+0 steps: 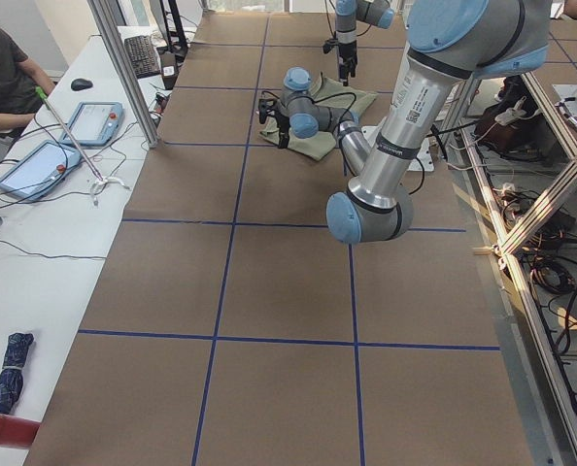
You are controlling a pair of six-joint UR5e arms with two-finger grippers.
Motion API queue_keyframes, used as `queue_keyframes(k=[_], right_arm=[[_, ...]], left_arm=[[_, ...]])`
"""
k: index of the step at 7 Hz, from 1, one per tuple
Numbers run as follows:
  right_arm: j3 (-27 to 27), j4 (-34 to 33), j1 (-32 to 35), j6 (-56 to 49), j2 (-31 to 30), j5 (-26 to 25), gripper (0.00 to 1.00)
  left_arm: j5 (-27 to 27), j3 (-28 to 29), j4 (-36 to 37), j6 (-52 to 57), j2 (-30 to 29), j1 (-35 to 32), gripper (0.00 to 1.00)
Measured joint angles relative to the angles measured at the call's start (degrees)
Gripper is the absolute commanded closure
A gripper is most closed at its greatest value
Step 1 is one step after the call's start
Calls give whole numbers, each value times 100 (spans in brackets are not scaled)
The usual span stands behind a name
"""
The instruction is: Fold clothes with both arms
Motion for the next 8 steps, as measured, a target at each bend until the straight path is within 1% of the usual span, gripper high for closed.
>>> queue_keyframes(k=[1,2,3,4,6,8], right_arm=[[-41,0,169,-3,175,-2,0],[-109,0,245,-4,332,-6,0],[-163,-2,284,-4,431,-8,0],[-192,-6,298,-4,472,-8,0],[-218,-7,303,-4,494,-9,0],[-268,-3,316,-4,497,-15,0]], left_arm=[[166,-109,4,-462,126,319,11],[320,-100,6,-828,162,595,14],[412,-19,5,-1006,154,748,15],[499,78,2,-1066,143,769,19],[600,176,-7,-1069,136,622,45],[653,336,-45,-1062,124,540,47]])
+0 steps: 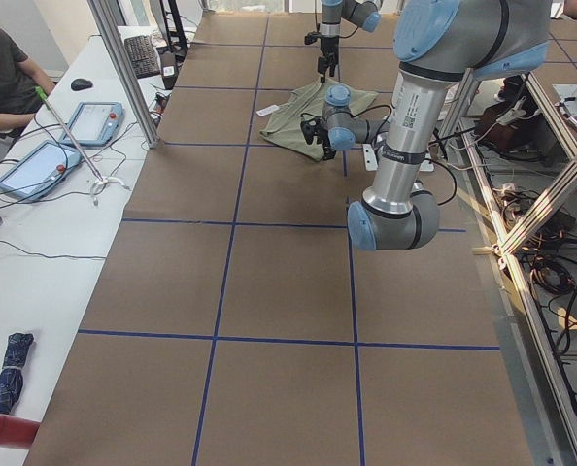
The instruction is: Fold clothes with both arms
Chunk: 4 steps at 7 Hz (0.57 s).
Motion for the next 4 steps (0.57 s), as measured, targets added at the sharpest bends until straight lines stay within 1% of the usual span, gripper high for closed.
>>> queue_keyframes(k=[1,2,3,4], right_arm=[[-7,-2,10,0,-1,-2,0],[-10,-1,15,0,-4,-2,0],[-16,-4,15,0,-7,-3,0],[-23,-5,13,0,-8,-3,0]], left_arm=[[16,83,-48,1,-8,4,57],[15,128,-106,1,-15,16,88],[2,124,-119,1,-23,28,100],[-15,99,-104,3,-21,30,100]])
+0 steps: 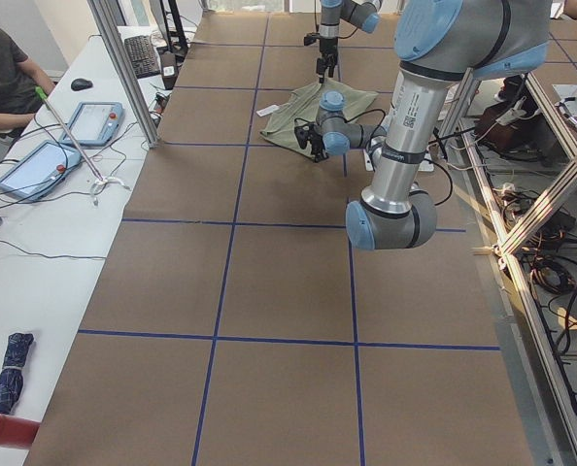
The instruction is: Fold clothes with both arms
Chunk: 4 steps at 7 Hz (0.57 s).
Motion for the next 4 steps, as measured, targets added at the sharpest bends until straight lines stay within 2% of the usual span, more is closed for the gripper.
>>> queue_keyframes(k=[2,4], right_arm=[[-14,-1,-2,0,7,-6,0],[-18,-1,34,0,15,-14,0]], left_arm=[[-10,-10,27,5,11,-57,100],[-12,50,69,265,4,-490,100]])
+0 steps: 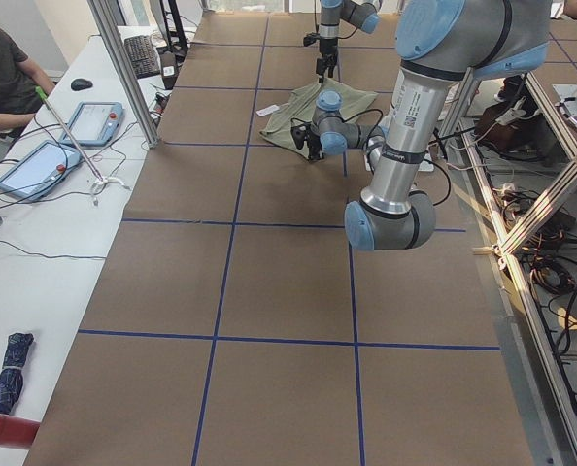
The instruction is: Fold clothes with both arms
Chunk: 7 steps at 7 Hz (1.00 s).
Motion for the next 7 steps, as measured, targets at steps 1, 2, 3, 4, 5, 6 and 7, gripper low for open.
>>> queue_keyframes(k=[1,2,3,4,5,6,7], right_arm=[[-3,0,22,0,11,-2,0],[-14,-4,34,0,49,-5,0],[-38,-12,43,2,119,-11,0],[-68,-18,47,4,182,-57,0],[-95,-29,47,2,250,-155,0],[-160,-45,45,1,388,-250,0],[-255,-55,43,0,548,-302,0]], left_arm=[[-3,113,24,298,-22,-349,100],[2,385,8,653,-123,-759,100],[12,884,-95,1019,-365,-1159,100],[23,1648,-424,1358,-726,-1524,100],[32,2578,-962,1646,-1171,-1823,100],[39,3492,-1474,1915,-1685,-2060,100],[42,4106,-1754,2135,-2145,-2196,100]])
